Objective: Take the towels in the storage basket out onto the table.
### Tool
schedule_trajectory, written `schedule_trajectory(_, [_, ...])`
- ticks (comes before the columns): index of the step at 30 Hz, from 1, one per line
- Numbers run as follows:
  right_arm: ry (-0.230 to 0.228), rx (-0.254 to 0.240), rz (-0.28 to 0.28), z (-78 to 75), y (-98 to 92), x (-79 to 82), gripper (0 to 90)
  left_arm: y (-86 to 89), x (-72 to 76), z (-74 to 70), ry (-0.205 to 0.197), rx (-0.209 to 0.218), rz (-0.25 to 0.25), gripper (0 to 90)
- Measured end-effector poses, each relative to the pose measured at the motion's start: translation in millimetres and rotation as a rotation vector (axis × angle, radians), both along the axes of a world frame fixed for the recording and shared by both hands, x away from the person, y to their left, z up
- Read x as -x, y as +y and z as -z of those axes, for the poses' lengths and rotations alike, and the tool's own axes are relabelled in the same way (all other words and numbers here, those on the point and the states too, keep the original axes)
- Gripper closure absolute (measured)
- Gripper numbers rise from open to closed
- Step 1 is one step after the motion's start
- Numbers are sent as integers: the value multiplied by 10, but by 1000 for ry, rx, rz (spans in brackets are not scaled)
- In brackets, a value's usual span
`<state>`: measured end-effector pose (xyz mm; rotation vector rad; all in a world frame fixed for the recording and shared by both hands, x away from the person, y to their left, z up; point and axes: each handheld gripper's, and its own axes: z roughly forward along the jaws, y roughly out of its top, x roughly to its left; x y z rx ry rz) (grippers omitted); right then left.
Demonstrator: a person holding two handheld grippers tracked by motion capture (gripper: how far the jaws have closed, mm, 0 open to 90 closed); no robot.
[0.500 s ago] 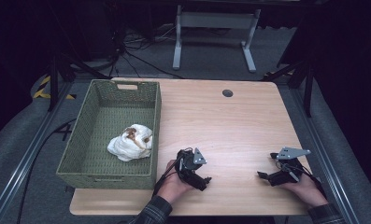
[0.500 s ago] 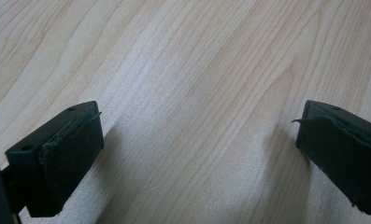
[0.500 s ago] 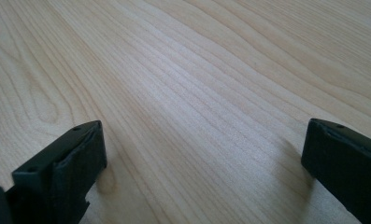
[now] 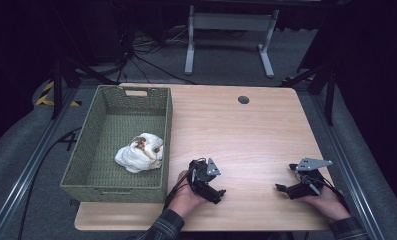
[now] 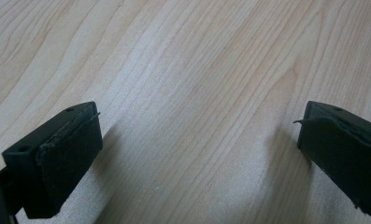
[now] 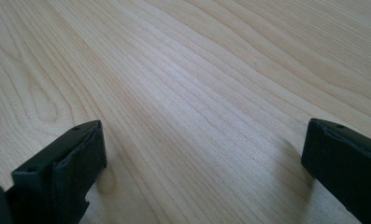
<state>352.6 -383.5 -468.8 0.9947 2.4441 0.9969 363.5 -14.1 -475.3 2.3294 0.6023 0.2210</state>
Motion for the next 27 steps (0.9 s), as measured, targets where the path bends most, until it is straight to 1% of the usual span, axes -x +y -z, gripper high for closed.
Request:
schedule_trajectory(1, [0, 0, 0, 0, 0, 0, 3, 6, -3, -6, 4, -7, -5, 2])
schedule_trajectory(2, [-1, 0, 0, 0, 0, 0, 3, 10, -8, -5, 3, -7, -5, 1])
schedule_trajectory(3, [-2, 1, -2, 0, -1, -1, 3, 14, -7, -4, 5, -6, -16, 0])
schedule_trajectory(6, [-1, 0, -3, -1, 0, 0, 3, 27, -12, -18, 4, -19, -21, 1])
schedule_trajectory(8, [0, 0, -3, -1, 0, 0, 3, 36, -8, -21, 13, -22, -45, 1])
schedule_trajectory(9, [0, 0, -3, -1, 0, 0, 3, 43, -14, -27, 13, -28, -40, 2])
schedule_trajectory(11, [-1, 0, -3, -1, 0, 0, 3, 47, -15, -27, 12, -28, -41, 3])
schedule_trajectory(12, [4, -1, -2, -1, 2, 2, 3, 56, -11, -31, 22, -28, -52, 3])
schedule_trajectory(14, [3, -1, -2, -1, 1, 2, 3, 63, -15, -34, 17, -25, -54, 3])
schedule_trajectory(15, [4, -2, -3, -1, 2, 2, 3, 65, -13, -42, 23, -27, -59, 3])
schedule_trajectory(18, [3, -2, -6, -1, 1, -1, 3, 73, -19, -53, 24, -27, -59, 3])
schedule_trajectory(20, [3, -2, -6, -1, 1, -1, 3, 79, -29, -56, 14, -19, -62, 3])
schedule_trajectory(21, [1, -1, -8, -1, 0, -3, 3, 92, -34, -71, 17, -25, -62, 3])
schedule_trajectory(23, [1, -1, -10, 0, 0, -5, 3, 102, -34, -81, 17, -21, -74, 3])
schedule_trajectory(27, [1, 1, -11, -1, -2, -6, 3, 129, -36, -94, 10, -10, -81, 4])
